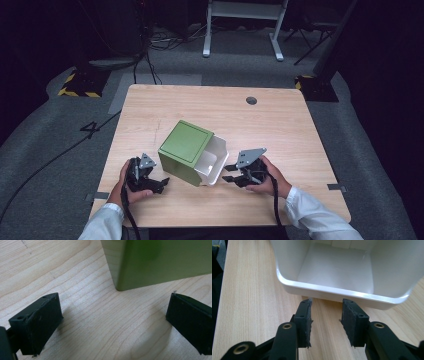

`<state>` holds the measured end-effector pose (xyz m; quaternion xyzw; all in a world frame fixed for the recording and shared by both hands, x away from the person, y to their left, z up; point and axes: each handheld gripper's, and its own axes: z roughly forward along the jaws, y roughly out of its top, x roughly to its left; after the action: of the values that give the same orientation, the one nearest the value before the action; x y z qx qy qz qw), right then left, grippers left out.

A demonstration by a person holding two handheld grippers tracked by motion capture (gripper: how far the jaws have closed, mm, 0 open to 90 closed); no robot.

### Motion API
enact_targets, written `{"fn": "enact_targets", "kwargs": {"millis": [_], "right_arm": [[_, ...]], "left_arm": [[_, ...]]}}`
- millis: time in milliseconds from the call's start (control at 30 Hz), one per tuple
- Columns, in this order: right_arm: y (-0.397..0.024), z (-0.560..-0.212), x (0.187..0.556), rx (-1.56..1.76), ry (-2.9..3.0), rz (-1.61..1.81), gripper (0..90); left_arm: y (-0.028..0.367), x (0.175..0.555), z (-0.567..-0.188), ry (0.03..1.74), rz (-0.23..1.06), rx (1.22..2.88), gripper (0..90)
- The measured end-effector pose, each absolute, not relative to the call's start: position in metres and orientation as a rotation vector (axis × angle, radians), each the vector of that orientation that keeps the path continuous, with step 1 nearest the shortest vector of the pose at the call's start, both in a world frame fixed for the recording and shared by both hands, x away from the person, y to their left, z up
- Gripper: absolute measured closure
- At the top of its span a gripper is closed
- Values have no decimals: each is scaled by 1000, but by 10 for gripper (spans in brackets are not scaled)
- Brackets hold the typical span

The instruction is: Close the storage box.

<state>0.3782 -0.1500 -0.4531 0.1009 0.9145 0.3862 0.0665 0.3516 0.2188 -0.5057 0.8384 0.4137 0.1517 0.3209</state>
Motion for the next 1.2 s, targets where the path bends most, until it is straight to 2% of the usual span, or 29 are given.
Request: {"fn": "enact_targets", "kwargs": {"millis": [767, 1067, 1200], "right_arm": [[-116, -458, 389, 333, 2727, 1234, 609], [-123, -451, 389, 318, 2704, 1244, 577], [-129, -446, 388, 284, 2705, 1205, 529]], "left_arm": [[219, 352, -506, 1084, 398, 2203, 5], [219, 352, -506, 1083, 398, 2204, 5], [219, 352, -506, 1083, 397, 2204, 5]]}}
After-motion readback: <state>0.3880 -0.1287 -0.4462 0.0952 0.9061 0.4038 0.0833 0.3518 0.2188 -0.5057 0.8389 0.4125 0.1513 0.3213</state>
